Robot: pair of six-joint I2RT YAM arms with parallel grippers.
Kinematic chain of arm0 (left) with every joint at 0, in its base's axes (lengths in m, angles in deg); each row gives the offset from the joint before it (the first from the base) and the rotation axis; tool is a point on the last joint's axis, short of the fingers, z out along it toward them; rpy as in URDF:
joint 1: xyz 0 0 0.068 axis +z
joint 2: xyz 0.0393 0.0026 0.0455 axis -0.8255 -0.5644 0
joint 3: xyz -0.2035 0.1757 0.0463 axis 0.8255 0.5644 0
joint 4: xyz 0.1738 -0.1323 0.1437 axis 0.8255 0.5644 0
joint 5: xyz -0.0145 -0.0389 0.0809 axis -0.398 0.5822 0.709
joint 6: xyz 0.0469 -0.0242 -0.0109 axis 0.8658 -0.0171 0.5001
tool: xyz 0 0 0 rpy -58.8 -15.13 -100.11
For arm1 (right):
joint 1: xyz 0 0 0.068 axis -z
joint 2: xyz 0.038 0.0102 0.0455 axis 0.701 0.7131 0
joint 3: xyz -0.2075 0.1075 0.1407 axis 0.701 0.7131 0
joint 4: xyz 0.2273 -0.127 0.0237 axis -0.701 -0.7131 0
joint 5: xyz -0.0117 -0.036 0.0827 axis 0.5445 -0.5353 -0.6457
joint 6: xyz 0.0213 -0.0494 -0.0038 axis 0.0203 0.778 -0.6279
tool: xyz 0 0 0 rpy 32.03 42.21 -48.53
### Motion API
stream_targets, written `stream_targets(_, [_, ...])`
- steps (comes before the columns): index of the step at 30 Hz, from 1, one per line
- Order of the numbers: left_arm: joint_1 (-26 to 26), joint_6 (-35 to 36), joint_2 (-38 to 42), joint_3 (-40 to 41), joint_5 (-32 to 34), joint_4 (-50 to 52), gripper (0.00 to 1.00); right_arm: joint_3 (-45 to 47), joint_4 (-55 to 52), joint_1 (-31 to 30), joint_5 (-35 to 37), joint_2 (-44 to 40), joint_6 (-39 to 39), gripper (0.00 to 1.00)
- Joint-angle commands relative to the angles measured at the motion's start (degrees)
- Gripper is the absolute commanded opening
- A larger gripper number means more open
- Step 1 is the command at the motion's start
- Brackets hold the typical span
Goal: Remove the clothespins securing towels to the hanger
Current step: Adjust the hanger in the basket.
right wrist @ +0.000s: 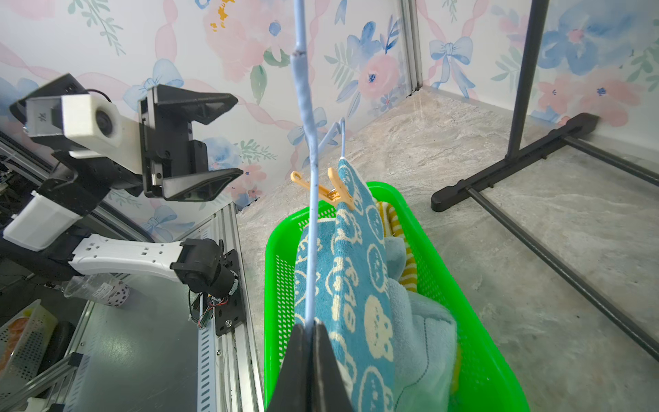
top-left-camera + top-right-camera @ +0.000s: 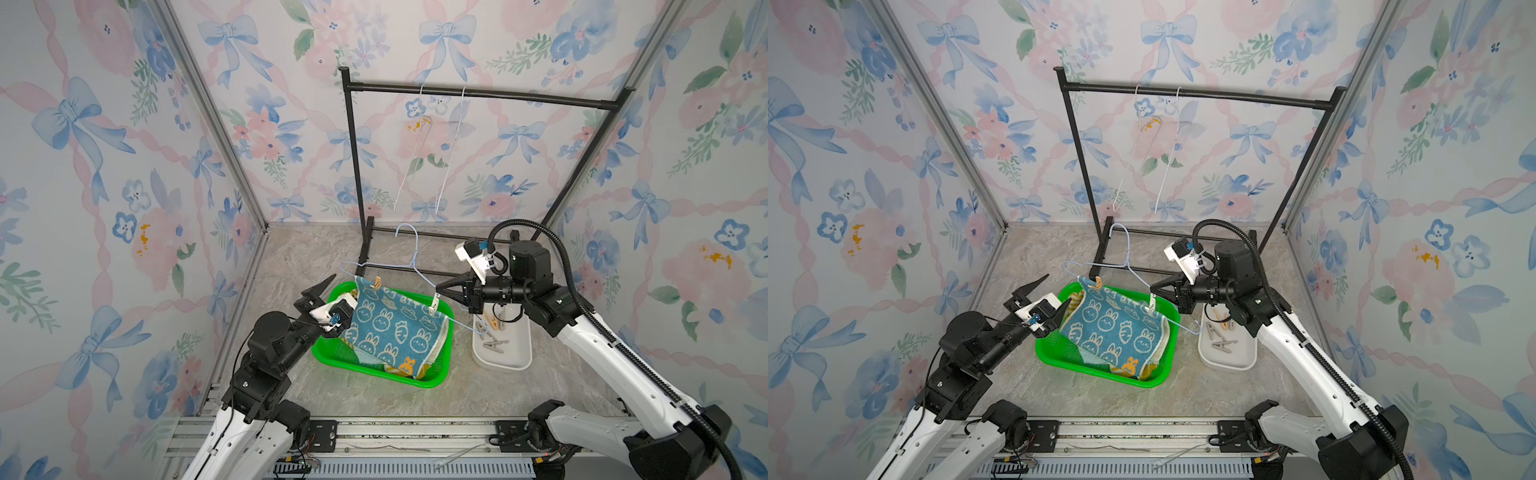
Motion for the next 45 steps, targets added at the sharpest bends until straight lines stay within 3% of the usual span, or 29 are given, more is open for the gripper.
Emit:
stream_targets(1, [0.32, 8.45, -4.19, -5.37, -9.08, 4.29, 0.72, 1.58, 2.38, 0.31, -0.38, -0.38, 3.16, 0.00])
stream_targets(12, [0.28, 22.70, -22.04, -19.15, -20.13, 12.06, 0.70, 3.82, 0.59, 0.22, -0.73, -2.92, 5.08, 0.00])
stream_targets(25, [-1.49, 26.00, -33.20, -25.25, -22.33, 12.21, 0.56, 4.47, 1.45, -0.86, -0.90, -3.84, 5.56, 0.00])
stream_targets(29, [-2.87, 27.01, -35.21, -25.43, -20.22, 12.25, 0.50, 4.44, 1.83, -1.44, -1.08, -4.02, 5.65, 0.00])
stream_targets(34, [-4.76, 27.97, -37.35, -25.96, -17.72, 12.25, 0.28, 4.56, 1.95, -1.86, -0.83, -4.25, 5.83, 0.00])
stream_targets(45, [-5.33, 28.01, -37.61, -25.41, -17.51, 12.20, 0.06, 4.33, 1.41, -2.43, -0.38, -3.73, 6.21, 0.00])
